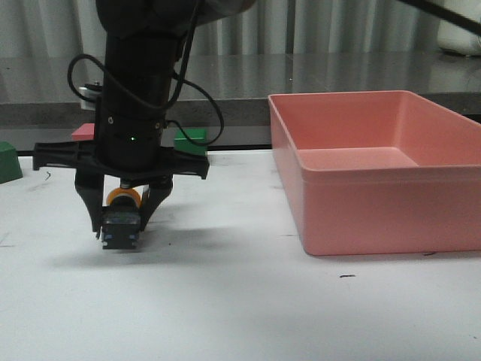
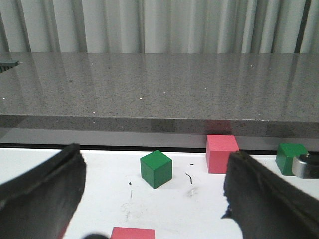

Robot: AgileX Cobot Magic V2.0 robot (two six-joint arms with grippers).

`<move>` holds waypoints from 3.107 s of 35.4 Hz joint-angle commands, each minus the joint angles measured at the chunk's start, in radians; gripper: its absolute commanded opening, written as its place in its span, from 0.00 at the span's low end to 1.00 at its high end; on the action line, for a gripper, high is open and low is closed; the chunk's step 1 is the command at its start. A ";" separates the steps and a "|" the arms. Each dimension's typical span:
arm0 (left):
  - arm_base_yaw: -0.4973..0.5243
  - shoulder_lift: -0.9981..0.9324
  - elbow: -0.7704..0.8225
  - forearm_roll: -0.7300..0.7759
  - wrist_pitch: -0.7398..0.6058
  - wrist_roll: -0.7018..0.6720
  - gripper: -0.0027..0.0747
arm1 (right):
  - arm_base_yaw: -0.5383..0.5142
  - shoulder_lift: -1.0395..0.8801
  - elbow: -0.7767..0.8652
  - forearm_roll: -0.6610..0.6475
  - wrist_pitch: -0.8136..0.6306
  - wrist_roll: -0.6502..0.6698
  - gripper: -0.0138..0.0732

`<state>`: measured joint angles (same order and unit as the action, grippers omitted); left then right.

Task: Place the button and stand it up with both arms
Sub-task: 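Carry the button out of the bin and lower it onto the table, then set the button down upright and open the right gripper, then raise the right gripper away from the button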

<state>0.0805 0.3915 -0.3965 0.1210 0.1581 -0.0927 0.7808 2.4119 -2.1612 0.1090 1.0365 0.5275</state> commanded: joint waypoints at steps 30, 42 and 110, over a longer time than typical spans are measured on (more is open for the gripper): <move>0.000 0.012 -0.037 -0.009 -0.072 -0.010 0.74 | 0.000 -0.043 -0.039 0.006 -0.051 0.008 0.43; 0.000 0.012 -0.037 -0.009 -0.072 -0.010 0.74 | 0.000 -0.043 -0.039 0.006 -0.052 0.008 0.51; 0.000 0.012 -0.037 -0.009 -0.072 -0.010 0.74 | -0.559 -0.967 0.494 -0.121 0.299 -0.395 0.08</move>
<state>0.0805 0.3915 -0.3965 0.1210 0.1598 -0.0927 0.2559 1.5386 -1.7508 0.0000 1.2673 0.1477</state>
